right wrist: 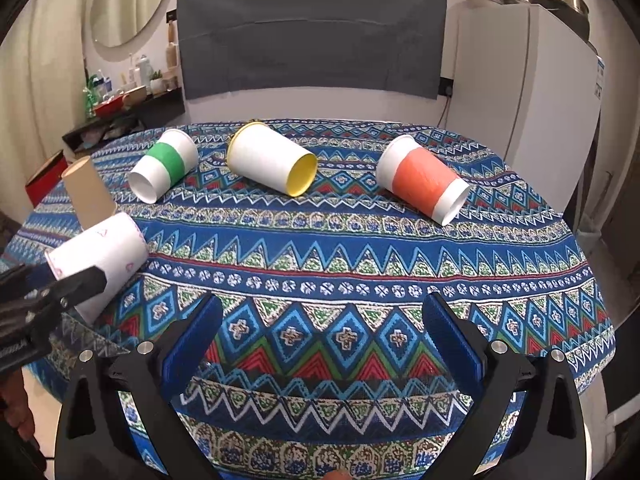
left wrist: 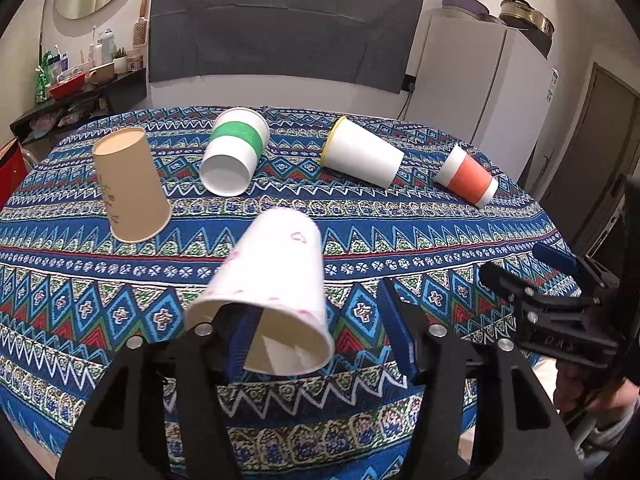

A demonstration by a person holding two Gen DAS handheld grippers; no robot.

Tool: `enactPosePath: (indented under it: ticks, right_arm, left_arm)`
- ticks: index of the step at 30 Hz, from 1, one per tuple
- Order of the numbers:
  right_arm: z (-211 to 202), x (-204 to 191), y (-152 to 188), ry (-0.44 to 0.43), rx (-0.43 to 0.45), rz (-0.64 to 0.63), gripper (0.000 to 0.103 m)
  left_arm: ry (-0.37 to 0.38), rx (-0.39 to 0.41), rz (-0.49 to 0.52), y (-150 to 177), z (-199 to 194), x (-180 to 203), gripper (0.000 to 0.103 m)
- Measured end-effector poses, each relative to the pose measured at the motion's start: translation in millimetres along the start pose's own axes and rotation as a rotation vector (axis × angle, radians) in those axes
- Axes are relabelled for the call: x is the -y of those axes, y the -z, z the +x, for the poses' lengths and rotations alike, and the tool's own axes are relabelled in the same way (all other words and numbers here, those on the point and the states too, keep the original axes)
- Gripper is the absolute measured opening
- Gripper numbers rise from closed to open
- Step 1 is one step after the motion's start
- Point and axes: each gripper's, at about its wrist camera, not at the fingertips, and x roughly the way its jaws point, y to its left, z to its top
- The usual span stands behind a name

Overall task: Flip cup upside down
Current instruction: 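Close the left tool fingers on the rim of the pink-heart cup, then lift the pink-heart cup with the left tool and carry it sideways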

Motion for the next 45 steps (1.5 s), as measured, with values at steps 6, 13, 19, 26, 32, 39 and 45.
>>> enactPosePath:
  ticks: [6,13,19,26,32,39,45]
  right_arm:
    - [3,-17,-16,-0.037,-0.015,-0.008,0.096]
    - [11,-49,-31,-0.073,-0.047,-0.033,0.096]
    - [20,-69,-40,-0.156,-0.119,0.012,0.096]
    - [30,-74,-39,-0.234,-0.203,0.117,0.096]
    - [42,-74,-35,-0.323,-0.255,0.218,0.096]
    - [43,-91,-40,-0.426,-0.239,0.124,0.096]
    - [43,-109,-48,-0.52,-0.205,-0.093,0.096]
  left_arm:
    - [-0.046,-0.001,-0.022,1,-13,-25,0.066]
    - [-0.091,0.008,-0.031,1,-31,-53,0.068]
    - [-0.102,-0.018,-0.035,2,-27,-79,0.071]
    - [-0.092,-0.042,-0.039,10,-21,-102,0.072]
    - [-0.081,-0.056,-0.036,12,-18,-115,0.072]
    - [-0.102,-0.056,-0.038,14,-19,-132,0.072]
    - [-0.127,-0.068,-0.04,12,-15,-143,0.072]
